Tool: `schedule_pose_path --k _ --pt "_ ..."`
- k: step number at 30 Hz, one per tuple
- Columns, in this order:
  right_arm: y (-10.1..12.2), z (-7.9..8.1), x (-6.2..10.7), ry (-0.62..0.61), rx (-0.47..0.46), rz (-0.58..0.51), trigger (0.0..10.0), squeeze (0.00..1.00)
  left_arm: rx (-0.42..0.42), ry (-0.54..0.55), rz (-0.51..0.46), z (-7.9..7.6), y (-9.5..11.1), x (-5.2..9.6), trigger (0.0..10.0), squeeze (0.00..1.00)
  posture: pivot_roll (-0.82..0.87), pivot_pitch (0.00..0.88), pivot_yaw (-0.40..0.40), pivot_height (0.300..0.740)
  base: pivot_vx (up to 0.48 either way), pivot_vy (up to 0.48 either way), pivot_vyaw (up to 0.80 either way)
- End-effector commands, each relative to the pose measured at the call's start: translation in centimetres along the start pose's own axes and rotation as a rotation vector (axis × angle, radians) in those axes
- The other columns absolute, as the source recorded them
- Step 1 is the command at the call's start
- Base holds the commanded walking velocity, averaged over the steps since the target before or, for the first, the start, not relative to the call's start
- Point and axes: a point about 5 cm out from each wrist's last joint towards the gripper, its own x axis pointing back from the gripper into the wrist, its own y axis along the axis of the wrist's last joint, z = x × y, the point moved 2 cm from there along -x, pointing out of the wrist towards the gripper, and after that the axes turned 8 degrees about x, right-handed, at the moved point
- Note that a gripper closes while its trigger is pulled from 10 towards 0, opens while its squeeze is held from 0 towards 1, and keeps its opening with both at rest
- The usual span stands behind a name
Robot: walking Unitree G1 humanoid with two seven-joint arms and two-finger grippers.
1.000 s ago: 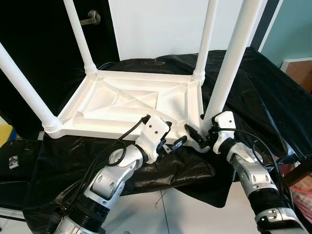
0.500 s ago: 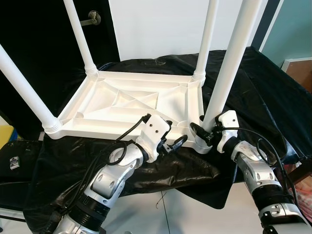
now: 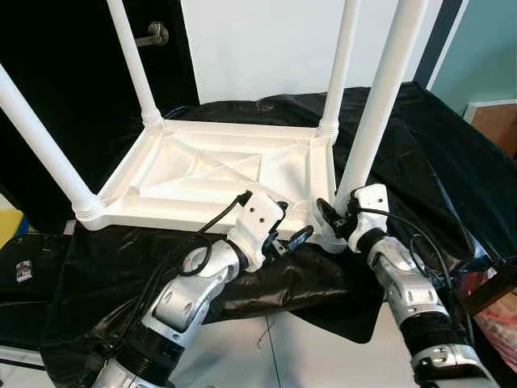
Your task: Building children table
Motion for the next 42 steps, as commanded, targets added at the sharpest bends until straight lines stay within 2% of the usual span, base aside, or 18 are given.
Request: schedule_pose_path --k 1,3,5,7,8,9,14,20,33,34,37,38,42 --pt "-2.1 0.3 0.4 -0.085 -0.024 0.118 10.0 0.0 -0.001 -0.087 0.027 -0.8 -0.5 0.2 10.0 0.0 0.02 0.011 -0.02 0.74 0.0 0.0 0.0" --pt "-2.3 0.6 0.7 -0.207 -0.041 0.134 10.0 0.0 0.004 -0.084 0.028 -0.8 -0.6 0.4 10.0 0.0 0.02 0.01 -0.021 0.74 0.0 0.0 0.0" --pt "-2.3 0.6 0.8 -0.24 -0.047 0.135 10.0 0.0 0.004 -0.083 0.029 -0.8 -0.6 0.4 10.0 0.0 0.02 0.01 -0.021 0.74 0.0 0.0 0.0" --pt "-2.4 0.6 1.2 -0.363 -0.071 0.15 10.0 0.0 0.007 -0.084 0.028 -0.8 -0.6 0.4 10.0 0.0 0.01 0.004 -0.019 0.74 0.0 0.0 0.0" --pt "-2.4 0.6 1.2 -0.363 -0.071 0.15 10.0 0.0 0.007 -0.084 0.028 -0.8 -0.6 0.4 10.0 0.0 0.01 0.004 -0.019 0.74 0.0 0.0 0.0" --pt "-2.2 1.5 1.2 -0.392 -0.104 0.157 10.0 0.0 0.007 -0.086 0.026 -0.8 -0.6 0.3 10.0 0.0 0.01 0.0 -0.015 0.74 0.0 0.0 0.0" --pt "-1.6 2.2 0.9 -0.343 -0.102 0.125 10.0 0.0 0.005 -0.088 0.031 -0.8 -0.7 0.2 10.0 0.0 0.01 0.0 -0.016 0.74 0.0 0.0 0.0" --pt "-1.0 2.7 0.7 -0.34 -0.108 0.101 10.0 0.0 0.005 -0.084 0.033 -0.7 -0.8 0.4 10.0 0.0 0.02 0.0 -0.012 0.74 0.0 0.0 0.0" --pt "0.3 2.1 0.8 -0.323 -0.067 0.029 10.0 0.0 0.001 -0.086 0.025 -0.7 -0.6 0.3 10.0 0.0 0.01 0.0 -0.015 0.74 0.0 0.0 0.0" --pt "0.4 1.9 0.9 -0.309 -0.063 0.017 10.0 1.0 0.0 -0.088 0.024 -0.7 -0.6 0.2 10.0 0.0 0.01 0.0 -0.017 0.74 0.0 0.0 0.0" --pt "0.4 1.8 0.9 -0.3 -0.062 0.01 10.0 1.0 0.0 -0.089 0.024 -0.8 -0.6 0.2 10.0 0.0 0.01 0.0 -0.017 0.74 0.0 0.0 0.0" --pt "0.7 1.2 1.3 -0.257 -0.066 -0.029 10.0 1.0 -0.001 -0.09 0.022 -0.8 -0.5 0.1 10.0 0.0 0.01 0.0 -0.02 0.74 0.0 0.0 0.0" --pt "1.0 0.5 1.9 -0.176 -0.081 -0.078 10.0 1.0 -0.003 -0.09 0.021 -0.8 -0.5 0.1 10.0 0.0 0.0 0.0 -0.021 0.74 0.0 0.0 0.0"
